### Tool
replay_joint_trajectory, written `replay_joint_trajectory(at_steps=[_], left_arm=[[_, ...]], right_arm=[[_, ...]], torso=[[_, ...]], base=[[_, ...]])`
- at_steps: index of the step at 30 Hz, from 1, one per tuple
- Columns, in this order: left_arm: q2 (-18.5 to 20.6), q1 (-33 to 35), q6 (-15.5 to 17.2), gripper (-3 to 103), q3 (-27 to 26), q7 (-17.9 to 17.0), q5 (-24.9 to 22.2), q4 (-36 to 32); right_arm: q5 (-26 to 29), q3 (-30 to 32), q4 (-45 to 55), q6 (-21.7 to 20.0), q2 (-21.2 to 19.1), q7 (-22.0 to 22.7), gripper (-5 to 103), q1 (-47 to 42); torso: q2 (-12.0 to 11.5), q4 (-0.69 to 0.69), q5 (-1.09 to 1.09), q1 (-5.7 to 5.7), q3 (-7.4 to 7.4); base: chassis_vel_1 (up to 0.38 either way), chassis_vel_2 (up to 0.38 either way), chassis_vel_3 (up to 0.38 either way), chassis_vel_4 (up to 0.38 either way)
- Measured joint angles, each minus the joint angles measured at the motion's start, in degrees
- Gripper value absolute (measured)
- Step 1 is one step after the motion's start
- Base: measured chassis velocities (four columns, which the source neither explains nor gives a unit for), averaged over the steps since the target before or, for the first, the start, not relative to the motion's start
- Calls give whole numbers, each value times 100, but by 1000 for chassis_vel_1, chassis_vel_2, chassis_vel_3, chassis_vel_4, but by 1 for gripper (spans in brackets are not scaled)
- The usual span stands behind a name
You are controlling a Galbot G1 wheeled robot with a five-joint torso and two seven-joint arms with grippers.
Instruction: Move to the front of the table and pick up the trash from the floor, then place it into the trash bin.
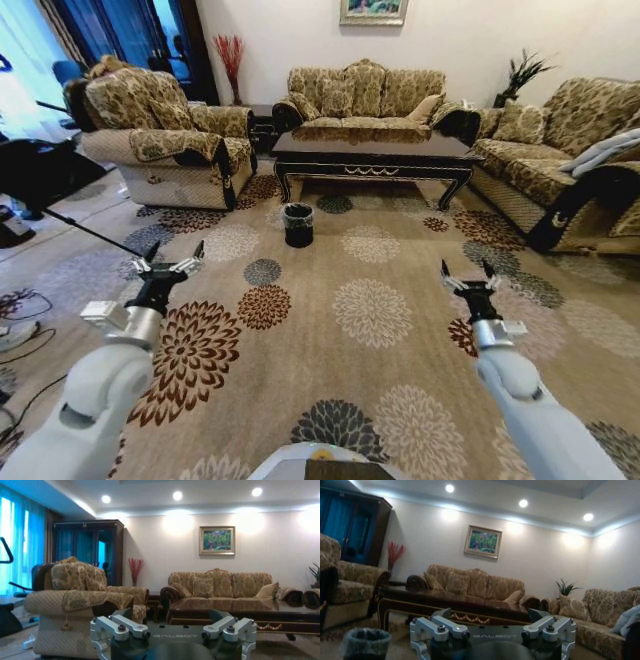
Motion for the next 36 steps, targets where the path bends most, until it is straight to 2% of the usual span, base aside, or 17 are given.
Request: replay_joint_trajectory(at_steps=[3,6,8,11,12,14,17,22,25,27,36], left_arm=[[3,-11,10,100,11,55,5,33],[-10,-27,11,100,74,122,48,62],[-2,-60,11,100,139,159,69,74],[98,-131,32,100,167,194,37,70],[98,-131,32,100,167,194,37,70],[166,-176,48,100,168,223,-12,55],[161,-173,66,100,226,235,-4,12],[87,-101,77,100,340,244,93,-97],[23,9,82,100,387,245,176,-226],[4,63,83,100,387,244,202,-266],[-148,306,87,100,362,246,355,-450]], right_arm=[[69,153,534,-125,40,120,100,-350],[160,353,1047,-191,121,191,100,-748],[398,670,1538,-379,160,305,100,-1171],[935,1284,2127,-797,85,541,100,-1699],[935,1284,2127,-797,85,541,100,-1699],[1302,1643,2514,-1000,6,647,100,-1976],[1423,1776,2756,-982,-2,627,100,-2101],[1531,1715,2833,-1004,63,738,100,-2014],[1739,1678,2714,-1324,89,1164,100,-1757],[1753,1689,2624,-1405,80,1250,100,-1693],[1925,1681,2230,-1496,-86,1334,100,-1322]], torso=[[57,5,0,23,33],[118,3,-1,42,77],[178,-2,1,60,120],[264,-2,0,92,172],[264,-2,0,92,172],[329,-1,-1,116,215],[403,0,-1,142,261],[482,0,0,176,308],[582,1,1,214,371],[620,1,2,230,392],[827,0,1,316,514]], base=[[0,0,0,0],[0,0,0,0],[0,0,0,0],[0,0,0,0],[0,0,0,0],[0,0,0,0],[0,0,0,0],[0,0,0,0],[0,0,0,0],[0,0,0,0],[0,0,0,0]])
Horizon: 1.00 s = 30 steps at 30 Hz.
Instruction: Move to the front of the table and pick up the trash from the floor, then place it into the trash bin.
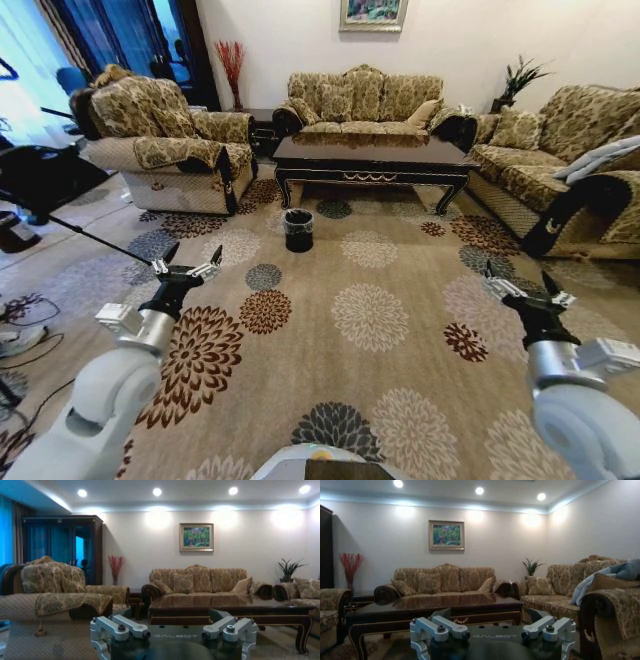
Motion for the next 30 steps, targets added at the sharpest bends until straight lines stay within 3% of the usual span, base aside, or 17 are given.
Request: replay_joint_trajectory(at_steps=[5,13,30], left_arm=[[12,23,5,100,-191,-1,-123,-40],[-17,74,16,100,-392,0,-249,-117],[-41,125,23,100,-568,11,-300,-138]], right_arm=[[111,8,-148,119,-86,-116,100,139],[74,-120,-307,669,-251,-944,100,398],[285,-245,-470,1007,-492,-1325,100,590]], torso=[[127,-1,0,48,76],[325,0,-1,127,196],[731,-2,-1,297,431]], base=[[0,0,0,0],[0,0,0,0],[0,0,0,0]])
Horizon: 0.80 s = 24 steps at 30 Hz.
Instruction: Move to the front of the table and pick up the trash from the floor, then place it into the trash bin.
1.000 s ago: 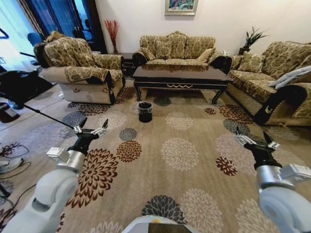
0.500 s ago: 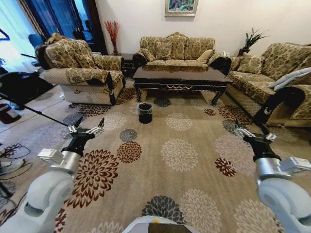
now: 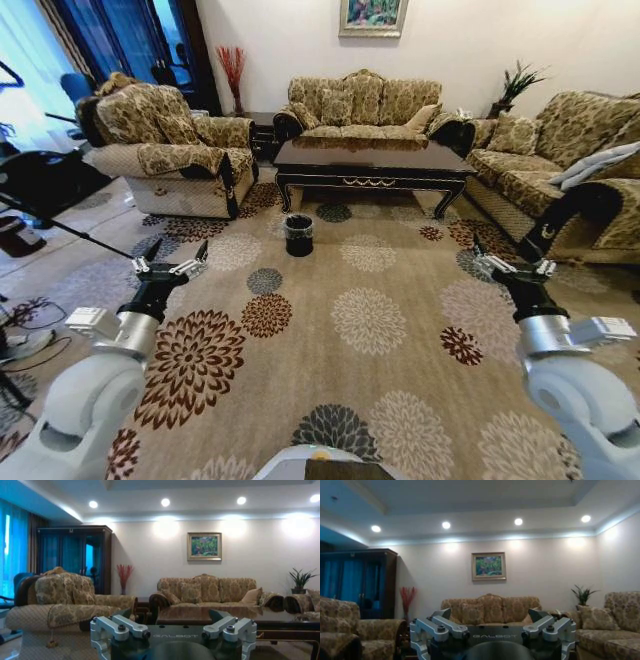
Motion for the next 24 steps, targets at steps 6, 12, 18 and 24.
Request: replay_joint_trajectory(at_steps=[6,12,18,24], left_arm=[[49,1,2,100,-123,0,-103,4],[68,-3,4,100,-167,-9,-131,22],[78,-25,6,100,-217,-12,-146,77],[58,-39,10,100,-189,-14,-150,77]], right_arm=[[17,116,-35,85,-6,-110,100,-33],[-411,313,-39,117,-2,-210,100,-170],[-646,446,-76,209,-7,-360,100,-257],[-660,505,-109,228,-18,-383,100,-300]], torso=[[150,1,1,64,84],[313,3,1,132,180],[431,2,1,182,251],[623,2,0,264,361]], base=[[0,0,0,0],[0,0,0,0],[0,0,0,0],[0,0,0,0]])
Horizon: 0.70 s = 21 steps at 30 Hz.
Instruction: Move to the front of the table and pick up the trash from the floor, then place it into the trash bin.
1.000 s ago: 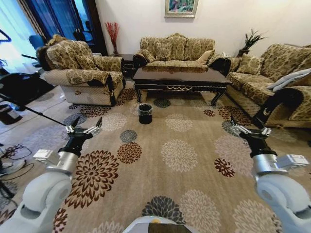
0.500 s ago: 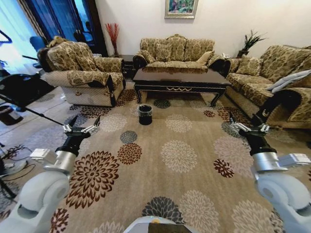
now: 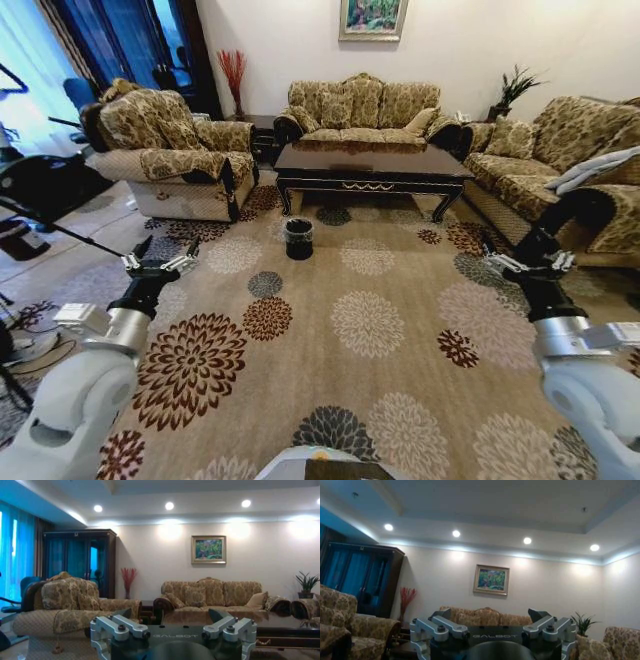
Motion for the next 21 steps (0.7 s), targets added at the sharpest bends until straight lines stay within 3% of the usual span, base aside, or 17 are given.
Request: replay_joint_trajectory(at_steps=[21], left_arm=[[37,109,1,100,-81,-6,-8,-65]], right_arm=[[5,-73,-51,34,13,13,100,48]], torso=[[516,0,0,220,295]], base=[[0,0,0,0]])
